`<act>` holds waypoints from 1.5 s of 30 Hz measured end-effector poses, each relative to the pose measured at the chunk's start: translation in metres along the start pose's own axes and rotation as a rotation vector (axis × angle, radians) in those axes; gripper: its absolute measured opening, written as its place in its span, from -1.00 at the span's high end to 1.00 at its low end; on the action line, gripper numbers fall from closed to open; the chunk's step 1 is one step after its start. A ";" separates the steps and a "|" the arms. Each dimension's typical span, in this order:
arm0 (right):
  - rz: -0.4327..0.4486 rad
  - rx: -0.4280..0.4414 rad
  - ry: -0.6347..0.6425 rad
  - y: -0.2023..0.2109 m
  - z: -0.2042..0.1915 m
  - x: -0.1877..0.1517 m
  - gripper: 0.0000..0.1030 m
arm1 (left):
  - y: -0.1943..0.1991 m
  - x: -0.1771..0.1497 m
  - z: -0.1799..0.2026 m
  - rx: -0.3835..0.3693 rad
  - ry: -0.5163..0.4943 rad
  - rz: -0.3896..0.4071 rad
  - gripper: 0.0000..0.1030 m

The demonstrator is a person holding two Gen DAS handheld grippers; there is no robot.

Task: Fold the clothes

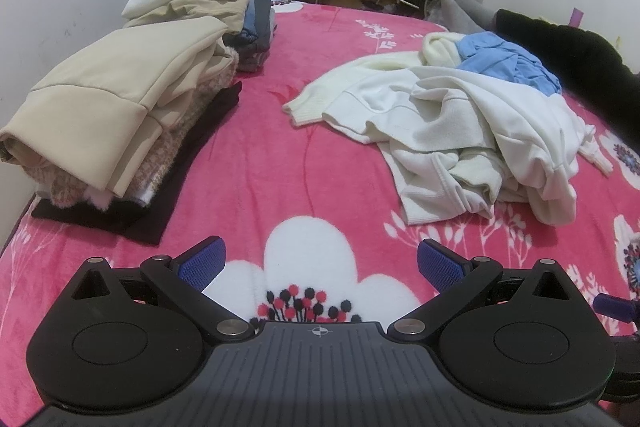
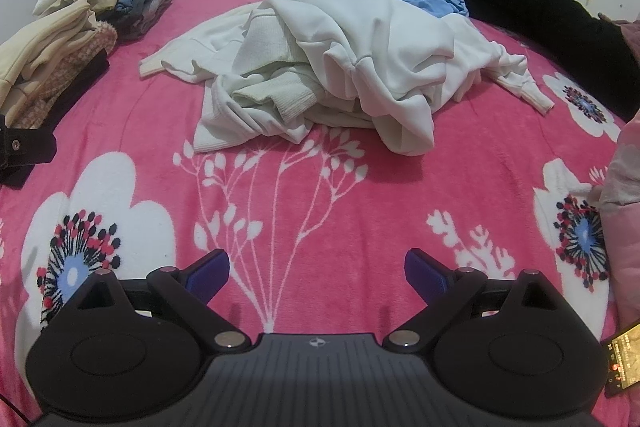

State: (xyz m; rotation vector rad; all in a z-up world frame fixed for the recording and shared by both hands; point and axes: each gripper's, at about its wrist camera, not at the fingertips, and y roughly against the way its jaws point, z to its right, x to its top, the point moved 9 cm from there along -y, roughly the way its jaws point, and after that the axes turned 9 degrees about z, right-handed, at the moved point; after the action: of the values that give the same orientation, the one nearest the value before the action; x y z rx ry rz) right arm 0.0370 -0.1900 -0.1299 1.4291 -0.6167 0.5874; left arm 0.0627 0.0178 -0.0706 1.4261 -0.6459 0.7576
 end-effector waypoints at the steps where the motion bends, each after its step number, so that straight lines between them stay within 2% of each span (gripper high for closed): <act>1: 0.000 0.000 0.000 0.000 0.000 0.000 -0.89 | 0.000 0.000 0.000 -0.001 -0.001 -0.001 -1.00; 17: 0.003 -0.006 -0.003 -0.001 0.001 -0.001 -0.90 | -0.002 -0.002 0.002 -0.013 -0.016 0.000 -1.00; 21: 0.013 -0.018 -0.011 -0.006 0.008 0.000 -0.90 | -0.011 -0.005 0.008 -0.055 -0.023 -0.005 -1.00; 24: 0.056 -0.015 -0.030 -0.010 0.020 0.006 -0.90 | -0.021 -0.006 0.015 -0.114 -0.024 -0.004 -1.00; 27: 0.120 -0.007 -0.039 -0.015 0.033 0.018 -0.90 | -0.037 -0.002 0.025 -0.162 -0.054 0.033 -1.00; 33: 0.311 -0.002 0.041 -0.022 0.047 0.061 -0.87 | -0.080 0.007 0.054 -0.265 -0.172 0.096 -1.00; 35: 0.373 -0.006 0.112 -0.027 0.045 0.075 -0.82 | -0.092 0.010 0.070 -0.319 -0.237 0.123 -1.00; 37: 0.408 -0.016 0.190 -0.038 0.043 0.087 -0.67 | -0.102 0.017 0.084 -0.358 -0.296 0.173 -0.98; 42: 0.378 0.006 0.292 -0.081 0.036 0.100 -0.29 | -0.135 0.038 0.120 -0.443 -0.461 0.273 -0.84; 44: 0.347 0.009 0.318 -0.097 0.036 0.101 -0.16 | -0.151 0.040 0.133 -0.457 -0.519 0.268 -0.72; 45: 0.340 0.005 0.312 -0.102 0.038 0.103 0.06 | -0.159 0.041 0.139 -0.462 -0.546 0.262 -0.58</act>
State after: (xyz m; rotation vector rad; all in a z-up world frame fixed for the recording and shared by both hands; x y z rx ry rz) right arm 0.1805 -0.2333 -0.1286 1.2101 -0.6105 1.0586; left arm 0.2201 -0.1163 -0.1294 1.1228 -1.3566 0.3693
